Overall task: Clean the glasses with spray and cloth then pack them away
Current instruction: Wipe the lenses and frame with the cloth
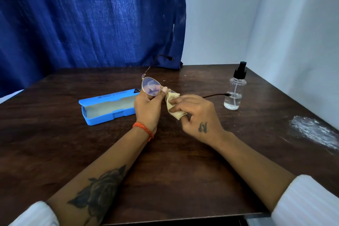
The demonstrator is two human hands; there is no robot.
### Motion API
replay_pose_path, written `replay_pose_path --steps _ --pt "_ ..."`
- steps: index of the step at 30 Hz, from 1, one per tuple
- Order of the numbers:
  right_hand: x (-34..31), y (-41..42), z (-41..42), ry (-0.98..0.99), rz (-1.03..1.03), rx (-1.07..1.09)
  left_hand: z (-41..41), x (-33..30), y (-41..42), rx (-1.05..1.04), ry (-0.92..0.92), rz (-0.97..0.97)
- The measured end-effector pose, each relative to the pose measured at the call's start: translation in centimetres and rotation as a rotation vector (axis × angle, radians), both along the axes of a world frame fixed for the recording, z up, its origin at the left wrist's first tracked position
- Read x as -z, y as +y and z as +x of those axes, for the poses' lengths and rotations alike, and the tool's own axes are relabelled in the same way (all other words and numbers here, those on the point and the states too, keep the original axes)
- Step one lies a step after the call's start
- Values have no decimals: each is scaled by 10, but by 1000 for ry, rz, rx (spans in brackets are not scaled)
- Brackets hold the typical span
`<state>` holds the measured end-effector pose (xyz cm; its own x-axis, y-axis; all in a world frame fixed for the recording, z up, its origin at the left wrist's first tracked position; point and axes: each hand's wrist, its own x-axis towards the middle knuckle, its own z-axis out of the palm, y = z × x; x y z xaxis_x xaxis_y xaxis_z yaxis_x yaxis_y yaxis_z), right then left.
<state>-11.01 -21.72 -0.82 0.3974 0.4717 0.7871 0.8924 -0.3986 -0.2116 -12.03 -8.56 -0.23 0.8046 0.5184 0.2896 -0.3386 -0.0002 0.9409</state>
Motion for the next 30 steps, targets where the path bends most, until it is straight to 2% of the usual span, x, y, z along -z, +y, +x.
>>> replay_pose_path --steps 4,9,11,13,18,26,28,30 --pt "-6 -9 2 -99 -150 -24 2 0 3 39 -4 -56" --pt "-6 -12 4 -272 -269 122 4 -1 6 101 63 -125" --pt "-6 -12 7 -293 -258 156 4 -3 6 143 57 -182" --pt "-7 -14 8 -236 -188 145 5 -5 7 176 58 -211" --pt "-13 -20 8 83 143 98 6 -6 7 283 108 -247" --pt "-18 -19 9 552 476 58 5 -3 5 318 138 -150" --pt "-17 -19 11 537 548 92 6 -1 5 310 145 -138" --pt "-17 -18 10 383 562 148 7 0 4 295 151 -124"
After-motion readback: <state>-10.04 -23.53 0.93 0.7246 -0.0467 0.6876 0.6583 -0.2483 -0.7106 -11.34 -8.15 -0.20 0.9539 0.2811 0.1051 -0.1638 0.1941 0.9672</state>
